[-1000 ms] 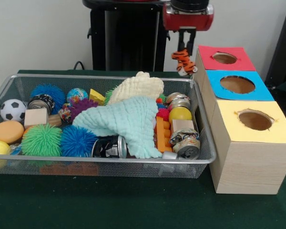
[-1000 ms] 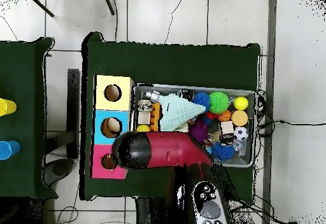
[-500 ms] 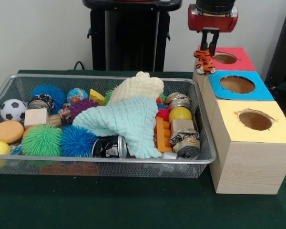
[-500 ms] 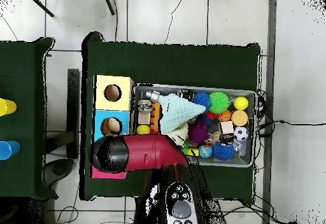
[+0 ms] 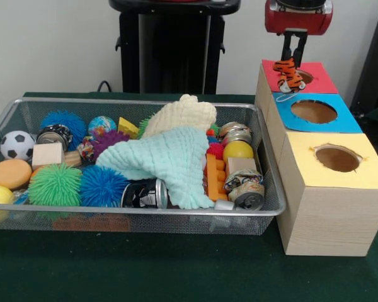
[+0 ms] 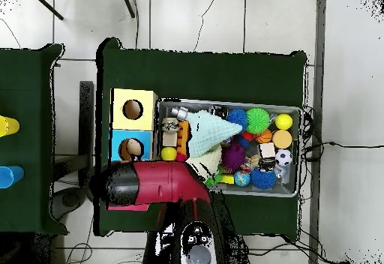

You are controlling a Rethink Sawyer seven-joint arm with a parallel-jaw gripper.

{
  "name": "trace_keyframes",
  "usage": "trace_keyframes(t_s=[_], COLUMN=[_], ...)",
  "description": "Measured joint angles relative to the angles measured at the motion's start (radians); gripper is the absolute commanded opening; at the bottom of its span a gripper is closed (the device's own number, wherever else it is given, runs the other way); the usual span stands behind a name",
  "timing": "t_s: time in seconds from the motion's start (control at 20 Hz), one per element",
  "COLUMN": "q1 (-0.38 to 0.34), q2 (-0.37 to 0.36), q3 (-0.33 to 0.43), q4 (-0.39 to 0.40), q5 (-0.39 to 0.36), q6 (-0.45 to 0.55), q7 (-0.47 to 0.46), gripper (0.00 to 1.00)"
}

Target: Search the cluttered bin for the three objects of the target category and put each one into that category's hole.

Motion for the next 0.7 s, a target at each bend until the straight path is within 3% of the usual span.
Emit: trace_keyframes(t_s=[0.7], q1=[0.051], q2=[0.002], q3=[-0.033], q4=[0.019], q5=[0.023], q6=[-0.042], q7=[0.000], gripper=[0.00])
